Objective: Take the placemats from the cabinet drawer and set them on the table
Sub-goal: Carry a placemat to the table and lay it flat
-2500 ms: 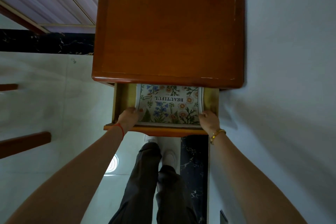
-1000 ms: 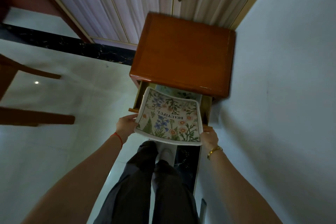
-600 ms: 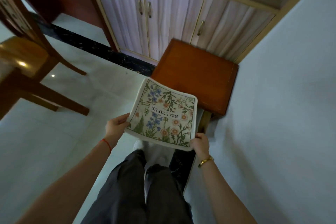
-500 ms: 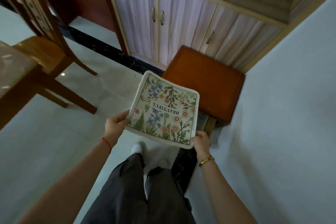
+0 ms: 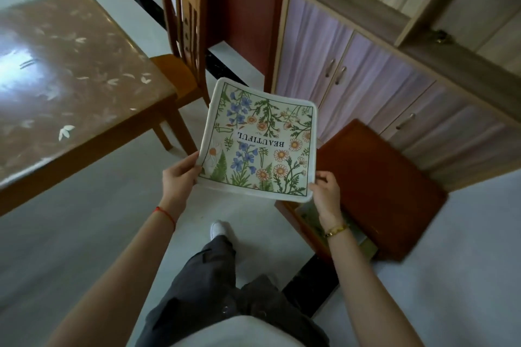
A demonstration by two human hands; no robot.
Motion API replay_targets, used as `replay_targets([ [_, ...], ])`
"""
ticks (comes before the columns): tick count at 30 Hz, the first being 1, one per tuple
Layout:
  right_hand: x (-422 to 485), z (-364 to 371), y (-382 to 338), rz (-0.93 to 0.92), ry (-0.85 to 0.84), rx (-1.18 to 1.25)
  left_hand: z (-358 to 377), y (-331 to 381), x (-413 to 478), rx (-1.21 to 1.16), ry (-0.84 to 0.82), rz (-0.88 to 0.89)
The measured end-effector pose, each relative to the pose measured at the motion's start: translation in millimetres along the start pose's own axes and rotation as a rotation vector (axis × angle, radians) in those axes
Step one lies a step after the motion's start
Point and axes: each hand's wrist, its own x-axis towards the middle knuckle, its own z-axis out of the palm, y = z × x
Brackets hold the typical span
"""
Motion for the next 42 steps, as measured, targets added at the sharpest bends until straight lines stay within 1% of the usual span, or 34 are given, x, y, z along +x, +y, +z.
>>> replay_targets([
  [6,37.7,55.5,-40.5,-0.090,-0.096,-0.020,-32.4,17.3,42.2,-0.114,0.099,0.018],
  [14,97.9,154.0,-103.8,-0.128,-0.185,0.000,-73.0,53.2,115.0,-0.201,0.202,0.047],
  [20,138.1,221.8,-141.5,-0.163,-0.265,-0.052,-101.0,77.4,169.7,-0.264,0.287,0.052],
  [25,187.7,268.2,-184.7,-0.200,-0.348,-0.096,-105.4,89.9,218.8,-0.306,0.369,0.056],
  [29,245.7,313.5,-224.6,-0.256,-0.414,-0.172,-100.0,102.8,261.3,-0.346,0.443,0.031],
  [34,312.7,367.7,-282.4,-0.319,-0.563,-0.239,-82.3,123.9,316.1,-0.467,0.607,0.028],
  [38,361.2,406.5,-325.0,-0.313,-0.731,-0.298,-56.1,147.8,342.1,-0.587,0.786,0.038],
  [42,398.2,448.3,-355.7,-0.311,-0.886,-0.374,-40.7,155.8,365.4,-0.628,0.947,0.033],
])
